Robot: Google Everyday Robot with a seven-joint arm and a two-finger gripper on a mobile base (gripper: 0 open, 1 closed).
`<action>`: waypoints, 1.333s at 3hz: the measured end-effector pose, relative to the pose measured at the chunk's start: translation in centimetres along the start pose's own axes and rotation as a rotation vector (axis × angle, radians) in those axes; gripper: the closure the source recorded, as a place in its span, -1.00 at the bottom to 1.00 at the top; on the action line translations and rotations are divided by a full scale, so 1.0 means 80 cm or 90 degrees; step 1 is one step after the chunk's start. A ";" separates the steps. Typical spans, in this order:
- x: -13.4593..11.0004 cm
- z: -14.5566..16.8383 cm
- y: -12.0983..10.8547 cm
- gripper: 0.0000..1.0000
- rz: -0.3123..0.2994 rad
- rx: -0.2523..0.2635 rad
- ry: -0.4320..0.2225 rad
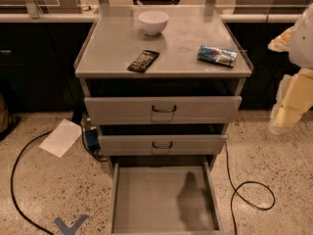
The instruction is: Place redbull can into bottom drawer
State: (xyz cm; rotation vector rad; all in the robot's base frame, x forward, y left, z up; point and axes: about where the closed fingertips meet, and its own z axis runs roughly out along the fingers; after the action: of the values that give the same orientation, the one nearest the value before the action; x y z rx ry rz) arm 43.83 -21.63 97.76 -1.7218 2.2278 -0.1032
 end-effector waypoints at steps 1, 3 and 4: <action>-0.003 0.003 -0.009 -1.00 -0.006 0.007 -0.011; -0.004 0.073 -0.117 -1.00 -0.076 0.034 -0.024; 0.001 0.120 -0.186 -1.00 -0.077 0.033 -0.021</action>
Offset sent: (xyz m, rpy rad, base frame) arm 0.1047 -0.0115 -0.0382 0.0017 -0.0757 0.1460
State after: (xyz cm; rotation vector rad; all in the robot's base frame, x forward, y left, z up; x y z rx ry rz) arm 60.48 -24.36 92.39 -1.8166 2.0794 -0.1578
